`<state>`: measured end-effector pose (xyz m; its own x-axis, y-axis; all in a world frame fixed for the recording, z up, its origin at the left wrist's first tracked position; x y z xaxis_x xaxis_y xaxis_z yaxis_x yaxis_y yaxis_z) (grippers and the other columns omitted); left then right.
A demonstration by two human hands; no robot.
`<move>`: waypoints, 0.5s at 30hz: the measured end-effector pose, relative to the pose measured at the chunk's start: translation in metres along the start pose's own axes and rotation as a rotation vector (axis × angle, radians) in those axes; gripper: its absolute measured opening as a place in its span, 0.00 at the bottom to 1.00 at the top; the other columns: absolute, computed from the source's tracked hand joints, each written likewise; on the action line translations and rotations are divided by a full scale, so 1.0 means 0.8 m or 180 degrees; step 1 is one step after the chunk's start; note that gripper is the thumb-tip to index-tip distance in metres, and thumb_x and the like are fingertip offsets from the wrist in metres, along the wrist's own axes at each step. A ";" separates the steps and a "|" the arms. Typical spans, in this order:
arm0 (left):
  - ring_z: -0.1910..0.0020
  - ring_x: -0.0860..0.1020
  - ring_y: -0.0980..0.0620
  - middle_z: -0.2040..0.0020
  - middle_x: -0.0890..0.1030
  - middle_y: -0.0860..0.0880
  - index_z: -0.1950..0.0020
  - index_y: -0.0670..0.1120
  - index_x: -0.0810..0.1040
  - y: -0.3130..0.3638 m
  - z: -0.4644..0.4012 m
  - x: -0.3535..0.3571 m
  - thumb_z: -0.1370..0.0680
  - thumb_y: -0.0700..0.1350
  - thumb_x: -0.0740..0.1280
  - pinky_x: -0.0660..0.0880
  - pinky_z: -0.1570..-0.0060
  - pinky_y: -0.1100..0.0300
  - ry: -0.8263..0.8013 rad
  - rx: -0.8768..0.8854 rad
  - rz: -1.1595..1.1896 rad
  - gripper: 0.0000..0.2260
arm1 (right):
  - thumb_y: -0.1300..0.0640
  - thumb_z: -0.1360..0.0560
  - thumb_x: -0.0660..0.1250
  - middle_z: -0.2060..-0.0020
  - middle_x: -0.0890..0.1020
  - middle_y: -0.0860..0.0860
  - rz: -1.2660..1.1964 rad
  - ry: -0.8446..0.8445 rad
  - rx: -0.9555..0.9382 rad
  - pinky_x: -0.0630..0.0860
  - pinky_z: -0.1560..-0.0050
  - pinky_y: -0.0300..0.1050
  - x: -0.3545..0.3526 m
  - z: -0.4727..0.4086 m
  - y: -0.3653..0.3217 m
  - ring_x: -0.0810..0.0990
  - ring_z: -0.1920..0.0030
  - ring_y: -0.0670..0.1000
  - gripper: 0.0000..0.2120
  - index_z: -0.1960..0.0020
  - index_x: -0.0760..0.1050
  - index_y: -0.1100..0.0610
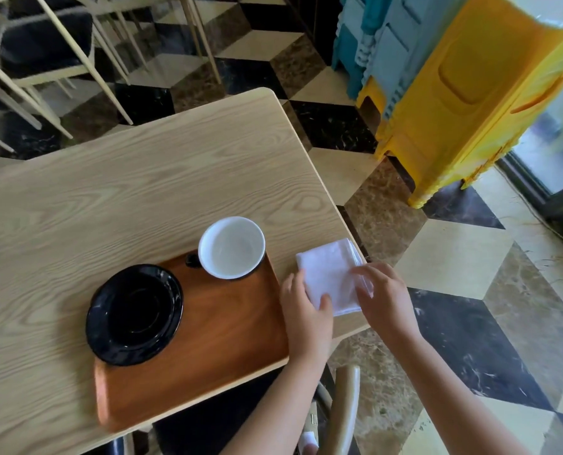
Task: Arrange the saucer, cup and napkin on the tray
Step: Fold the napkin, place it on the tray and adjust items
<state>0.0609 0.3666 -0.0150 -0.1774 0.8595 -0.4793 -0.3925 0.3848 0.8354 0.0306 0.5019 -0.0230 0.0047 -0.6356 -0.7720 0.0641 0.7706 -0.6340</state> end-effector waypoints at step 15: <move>0.55 0.82 0.52 0.53 0.83 0.50 0.43 0.50 0.75 -0.030 0.011 -0.097 0.24 0.39 0.63 0.80 0.53 0.51 -0.0538 -0.0745 0.0974 0.11 | 0.69 0.30 0.68 0.53 0.80 0.46 -0.0988 -0.0180 0.0265 0.69 0.60 0.19 0.001 0.039 -0.056 0.77 0.56 0.37 0.13 0.51 0.82 0.55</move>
<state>0.0923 0.2936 0.0051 -0.1749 0.9729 -0.1514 -0.5426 0.0331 0.8393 0.0592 0.4656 0.0061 0.0274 -0.8430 -0.5372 0.1526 0.5346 -0.8312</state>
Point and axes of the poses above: each hand's wrist, its own z-axis away from the middle knuckle, its own x-axis out of the palm, y = z × x, the point moved 3 cm from there along -z, towards the middle knuckle
